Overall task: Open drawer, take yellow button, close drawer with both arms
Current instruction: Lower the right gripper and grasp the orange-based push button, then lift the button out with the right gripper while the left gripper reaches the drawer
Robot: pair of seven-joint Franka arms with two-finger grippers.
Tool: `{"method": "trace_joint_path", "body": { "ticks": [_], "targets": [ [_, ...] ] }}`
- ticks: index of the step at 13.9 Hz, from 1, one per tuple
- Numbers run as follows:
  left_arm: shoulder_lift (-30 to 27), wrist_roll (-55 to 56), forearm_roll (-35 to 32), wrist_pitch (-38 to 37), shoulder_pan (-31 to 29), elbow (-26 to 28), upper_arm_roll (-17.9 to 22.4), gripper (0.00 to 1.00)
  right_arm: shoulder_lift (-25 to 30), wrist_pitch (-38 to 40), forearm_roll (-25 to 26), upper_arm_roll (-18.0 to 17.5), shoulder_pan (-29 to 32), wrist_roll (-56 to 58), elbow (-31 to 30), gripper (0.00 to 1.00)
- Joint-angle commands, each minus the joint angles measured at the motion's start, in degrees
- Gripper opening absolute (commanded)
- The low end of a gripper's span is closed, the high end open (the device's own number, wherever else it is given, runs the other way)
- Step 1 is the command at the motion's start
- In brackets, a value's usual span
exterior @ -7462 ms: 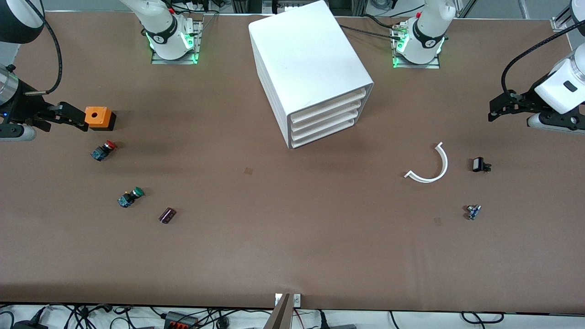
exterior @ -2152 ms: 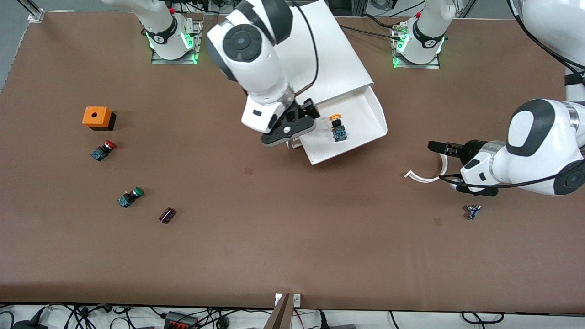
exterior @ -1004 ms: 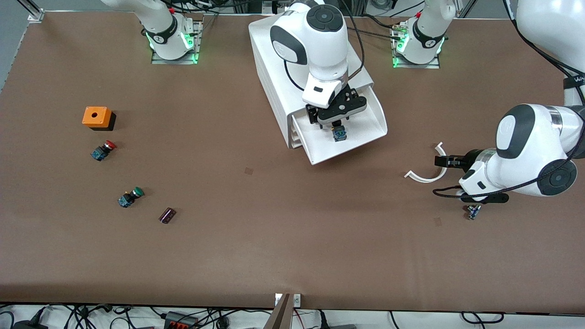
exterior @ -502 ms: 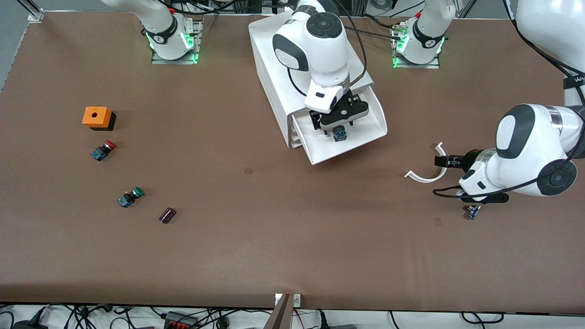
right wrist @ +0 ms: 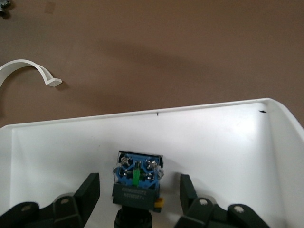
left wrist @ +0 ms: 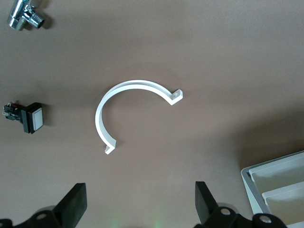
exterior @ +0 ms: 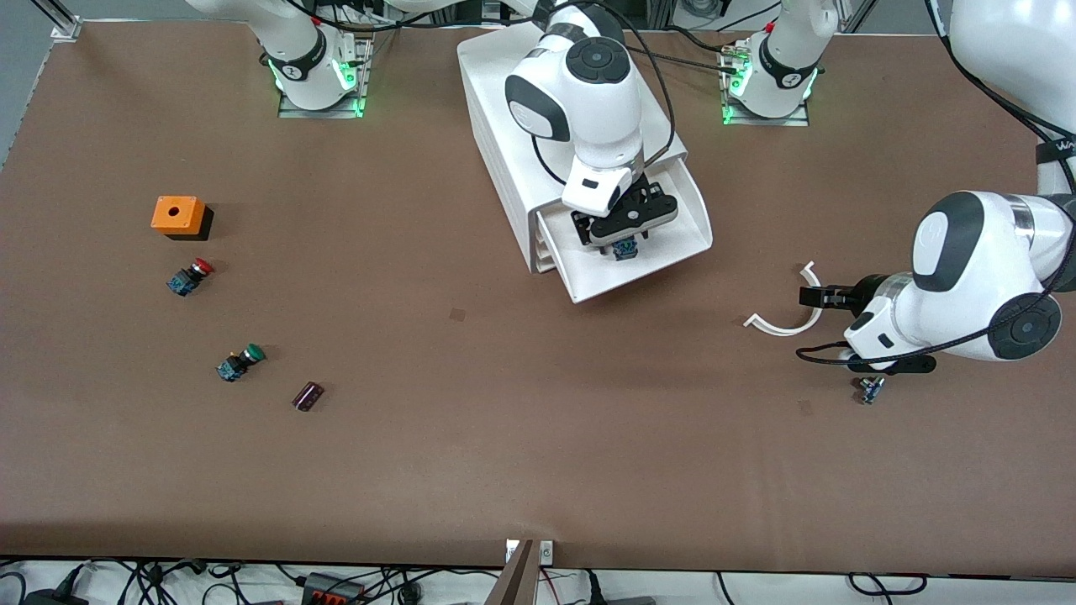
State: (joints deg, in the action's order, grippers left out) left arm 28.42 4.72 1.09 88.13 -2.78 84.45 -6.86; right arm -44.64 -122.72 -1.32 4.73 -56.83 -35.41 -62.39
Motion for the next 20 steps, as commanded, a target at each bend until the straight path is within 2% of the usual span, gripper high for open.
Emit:
{"method": "trace_joint_path", "body": {
  "ticks": [1,2,3,4,5,10,14,15,17,20],
  "targets": [
    [-1.09,0.82,-1.53,-0.24,0.06,0.98,-0.34,1.0,-1.15,-0.06,0.8,0.28,-0.38,-1.16,2.18,0.52],
    [-1.09,0.82,-1.53,-0.24,0.06,0.98,-0.43,1.0,-1.15,-0.06,0.8,0.28,-0.38,-1.24,2.18,0.44],
    [-1.09,0.82,-1.53,-0.24,0.06,0.98,-0.34,1.0,-1.06,0.11,0.71,0.28,-0.3,-1.33,2.18,0.19],
    [-1.09,0.82,-1.53,-0.24,0.06,0.98,-0.34,1.0,-1.06,0.11,0.71,0.37,-0.3,-1.94,2.18,0.08],
    [-1.09,0.82,-1.53,-0.24,0.06,0.98,-0.34,1.0,-0.88,0.11,0.71,0.72,-0.21,-2.03,2.27,0.03],
    [-1.7,2.38,-1.1,-0.07,0.49,0.45,-1.22,1.0,2.8,4.92,0.45,2.91,2.24,-1.77,3.49,0.0],
    [-1.97,15.39,-1.62,2.73,0.67,0.01,-6.75,1.0,7.72,13.28,-0.25,2.31,11.19,-0.55,4.65,0.0],
    [-1.79,17.32,-1.62,4.14,1.02,0.18,-7.98,1.0,8.17,14.6,-2.17,2.3,13.48,1.81,4.56,0.0],
    [-1.35,24.77,-1.62,6.86,4.17,0.97,-8.34,1.0,9.84,19.69,-4.3,2.57,17.7,9.97,2.03,0.0],
    [-0.12,36.12,-1.71,11.34,10.33,1.94,-8.25,1.0,10.1,19.54,-5.18,2.48,22.98,17.2,-3.51,0.0]
  ]
}}
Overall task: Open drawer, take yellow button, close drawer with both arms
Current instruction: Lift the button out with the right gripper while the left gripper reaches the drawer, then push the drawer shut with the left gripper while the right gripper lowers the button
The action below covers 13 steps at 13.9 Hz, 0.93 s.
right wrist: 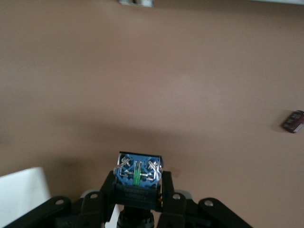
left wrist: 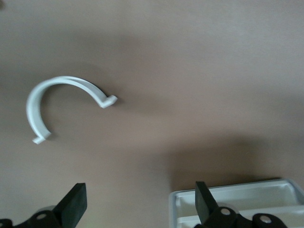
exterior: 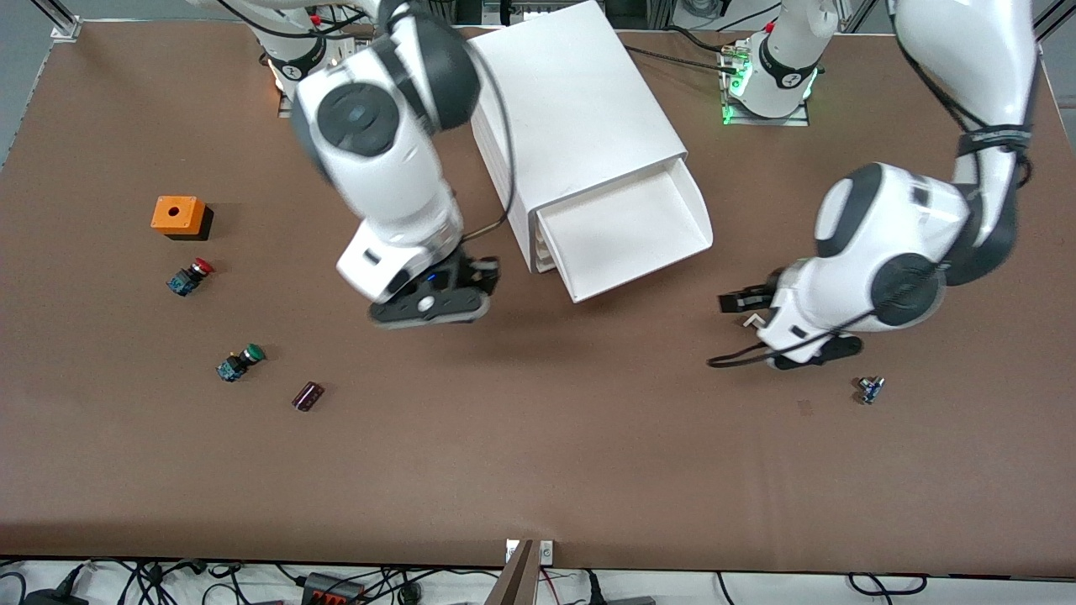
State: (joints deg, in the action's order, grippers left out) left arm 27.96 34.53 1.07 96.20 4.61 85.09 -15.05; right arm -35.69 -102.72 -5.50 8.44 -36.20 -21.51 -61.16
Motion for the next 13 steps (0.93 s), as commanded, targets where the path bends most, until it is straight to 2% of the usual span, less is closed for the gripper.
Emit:
{"method": "trace_joint_path", "body": {
  "ticks": [1,3,5,8,10,13],
  "targets": [
    [0.08,7.47,-1.68,5.99,4.43,3.05,-0.07,1.0,1.15,-0.29,-1.0,-1.23,3.75,5.15,-6.24,0.0],
    [-0.45,8.7,-1.68,9.17,5.23,5.78,-0.16,1.0,2.02,-0.46,-1.0,-1.23,6.48,11.99,-12.19,0.0],
    [-0.8,11.16,-1.68,9.27,6.37,7.54,-0.94,1.0,3.43,-1.43,-1.0,-1.23,9.55,17.62,-17.92,0.0],
    [-3.34,14.41,-0.81,9.18,5.85,11.05,-5.24,1.0,3.96,-1.95,-0.92,-1.06,13.07,24.58,-24.07,0.0],
    [-5.36,16.17,-0.63,9.1,5.76,13.86,-7.53,1.0,4.66,-5.19,-0.92,-1.15,14.48,25.37,-28.73,0.0],
    [-7.57,16.27,2.52,8.92,5.32,16.95,-10.08,1.0,5.63,-14.4,-0.92,-1.23,14.22,25.73,-36.37,0.0]
  ]
}}
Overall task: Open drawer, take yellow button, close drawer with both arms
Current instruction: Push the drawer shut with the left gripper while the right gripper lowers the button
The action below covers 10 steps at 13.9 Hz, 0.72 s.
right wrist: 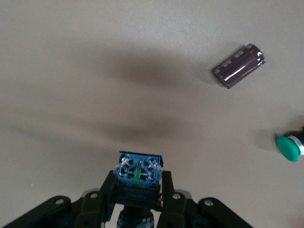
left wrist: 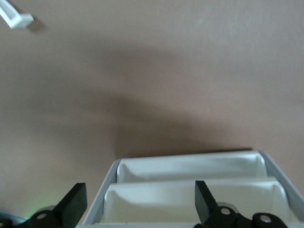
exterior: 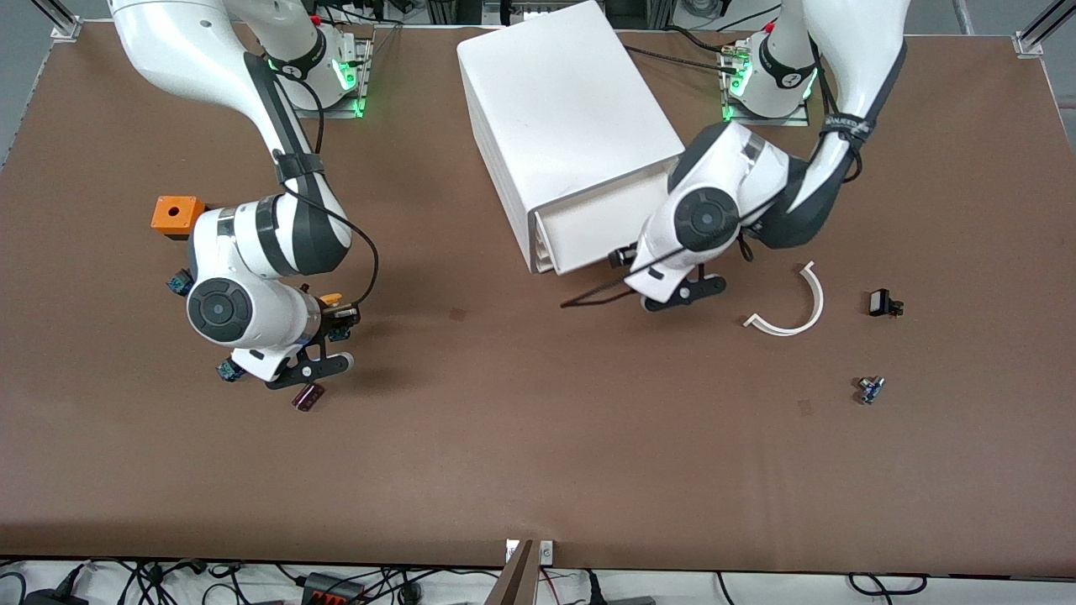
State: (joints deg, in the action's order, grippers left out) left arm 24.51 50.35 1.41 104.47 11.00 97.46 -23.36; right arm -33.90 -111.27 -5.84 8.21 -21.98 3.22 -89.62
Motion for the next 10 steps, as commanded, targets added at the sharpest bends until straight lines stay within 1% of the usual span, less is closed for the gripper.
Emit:
{"method": "trace_joint_path", "body": {
  "ticks": [1,4,6,10],
  "targets": [
    [-4.12,0.45,3.58,0.65,-1.16,4.67,-3.26,1.0,4.18,-8.49,-0.57,-1.09,-0.08,1.08,-10.11,0.0],
    [-4.12,0.45,4.04,0.56,-1.16,5.81,-5.55,1.0,4.45,-15.97,-0.66,-1.44,-0.43,1.0,-15.4,0.0],
    [-4.12,0.45,4.04,0.65,-0.9,6.16,-5.73,1.0,4.01,-19.84,-0.57,-2.14,-0.35,1.26,-17.68,0.0],
    [-3.95,0.45,4.12,0.56,-0.81,6.16,-6.44,1.0,1.56,-22.75,-0.57,-2.14,-0.34,1.17,-17.96,0.0]
  ]
}}
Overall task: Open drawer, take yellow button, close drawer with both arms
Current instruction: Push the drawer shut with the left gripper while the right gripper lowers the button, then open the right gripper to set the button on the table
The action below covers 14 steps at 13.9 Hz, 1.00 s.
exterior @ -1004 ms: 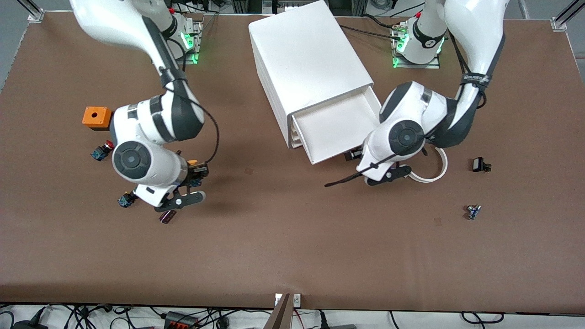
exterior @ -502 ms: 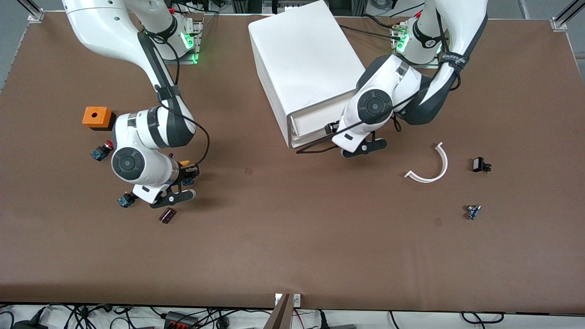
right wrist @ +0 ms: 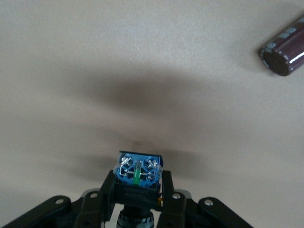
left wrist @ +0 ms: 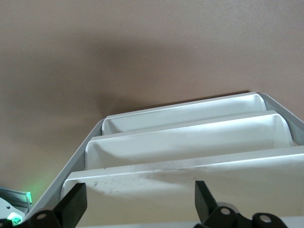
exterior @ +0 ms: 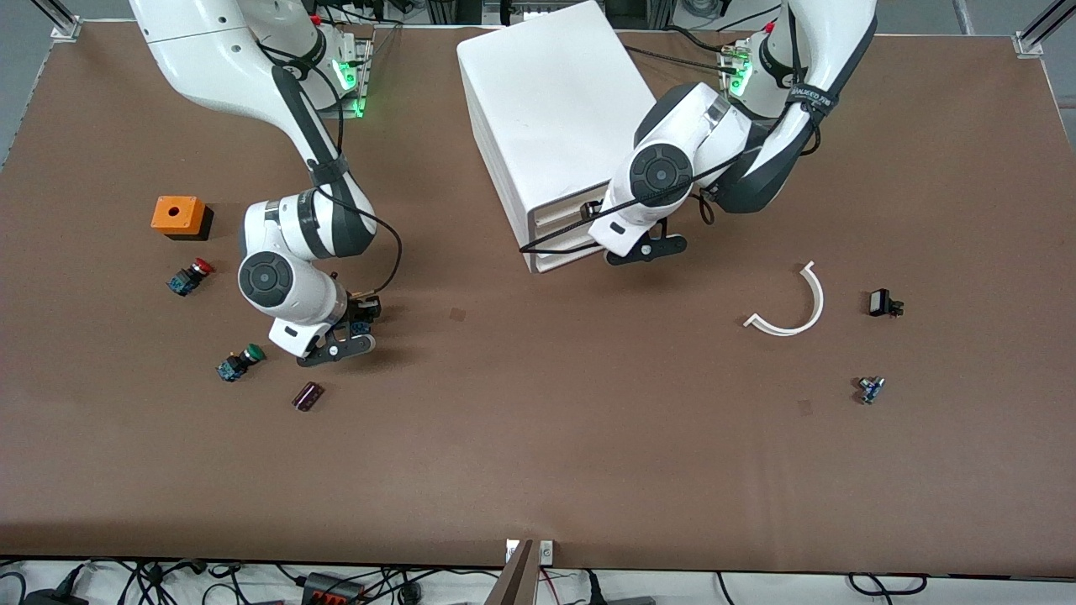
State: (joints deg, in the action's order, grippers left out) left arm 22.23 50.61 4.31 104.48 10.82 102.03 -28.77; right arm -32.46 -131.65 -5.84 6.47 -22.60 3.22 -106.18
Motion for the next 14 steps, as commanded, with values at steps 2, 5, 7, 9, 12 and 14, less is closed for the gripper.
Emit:
{"method": "trace_joint_path", "body": {
  "ticks": [2,5,7,9,12,14],
  "targets": [
    [-2.01,0.01,1.14,0.2,-1.15,0.81,-1.02,1.0,-0.85,-3.09,-0.57,-0.41,0.36,0.21,-1.05,0.17],
    [-1.75,-1.56,-0.18,-0.33,-4.75,-2.71,-0.23,1.0,2.2,-1.52,-0.57,-0.23,0.88,-0.41,0.01,1.0],
    [-1.32,-5.67,-6.12,-0.41,-8.26,-4.29,-0.14,1.0,3.53,3.64,-0.57,0.29,0.97,-0.59,4.03,1.0],
    [-1.31,-12.09,-11.41,-0.41,-12.3,-5.17,-0.05,1.0,4.67,11.03,-0.57,2.04,1.06,-0.59,9.21,1.0],
    [-1.31,-25.41,-15.12,-1.9,-20.21,-8.5,-0.14,1.0,7.57,22.53,-0.49,4.77,1.06,-0.68,15.81,1.0],
    [-1.31,-33.35,-16.51,-5.32,-23.81,-10.26,0.21,1.0,8.98,29.22,-0.22,6.27,0.98,-0.59,20.55,1.0]
  ]
}}
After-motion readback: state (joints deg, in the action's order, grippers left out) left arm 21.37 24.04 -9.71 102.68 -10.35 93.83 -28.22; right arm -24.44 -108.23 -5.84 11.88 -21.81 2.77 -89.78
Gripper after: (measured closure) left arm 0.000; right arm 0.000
